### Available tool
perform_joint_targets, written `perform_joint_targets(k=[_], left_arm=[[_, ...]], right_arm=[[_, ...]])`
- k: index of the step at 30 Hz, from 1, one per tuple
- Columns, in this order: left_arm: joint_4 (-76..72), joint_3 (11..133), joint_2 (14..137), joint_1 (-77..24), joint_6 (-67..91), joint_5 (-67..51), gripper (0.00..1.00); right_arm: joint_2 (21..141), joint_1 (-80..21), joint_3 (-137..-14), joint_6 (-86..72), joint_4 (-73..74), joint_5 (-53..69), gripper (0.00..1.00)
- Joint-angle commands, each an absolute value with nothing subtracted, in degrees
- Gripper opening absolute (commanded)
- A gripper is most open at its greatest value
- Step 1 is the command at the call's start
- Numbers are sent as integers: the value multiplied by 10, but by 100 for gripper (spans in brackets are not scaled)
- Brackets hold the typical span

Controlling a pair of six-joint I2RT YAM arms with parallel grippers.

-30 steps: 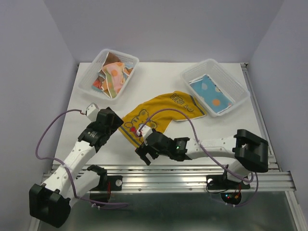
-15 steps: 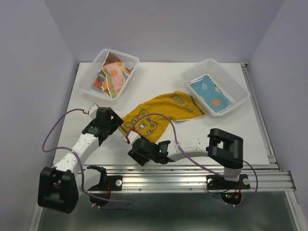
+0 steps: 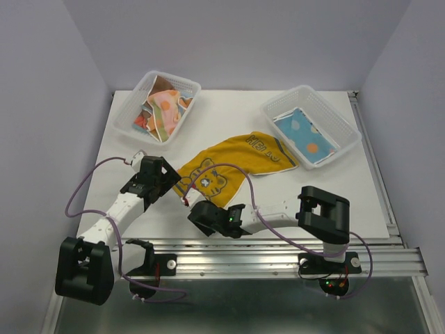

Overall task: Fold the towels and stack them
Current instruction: Flatten out the crumpled towel

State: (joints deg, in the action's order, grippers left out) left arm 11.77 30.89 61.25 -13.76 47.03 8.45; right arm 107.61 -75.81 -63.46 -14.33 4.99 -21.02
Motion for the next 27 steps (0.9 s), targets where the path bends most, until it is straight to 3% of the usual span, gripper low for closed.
perform_joint_targets(k=[1, 5, 8, 10, 15, 17, 27], left_arm=[[105, 305, 609, -134, 461, 82, 99], [102, 304, 620, -134, 458, 74, 99], [93, 301, 627, -134, 455, 63, 99], [91, 304, 641, -134, 446, 55, 99], [70, 299, 673, -135, 439, 26, 98], [66, 300, 695, -135, 434, 26, 94], [47, 310, 772, -135, 418, 18, 55]], right_arm=[[1083, -758, -639, -156, 52, -236, 40], [1071, -757, -628, -161, 52, -229, 21], [1062, -756, -619, -168, 51, -229, 13], [1045, -753, -601, -184, 52, -232, 2], [994, -749, -556, -206, 42, -240, 1], [987, -749, -543, -206, 36, -241, 1], [976, -748, -546, -207, 18, -245, 1]])
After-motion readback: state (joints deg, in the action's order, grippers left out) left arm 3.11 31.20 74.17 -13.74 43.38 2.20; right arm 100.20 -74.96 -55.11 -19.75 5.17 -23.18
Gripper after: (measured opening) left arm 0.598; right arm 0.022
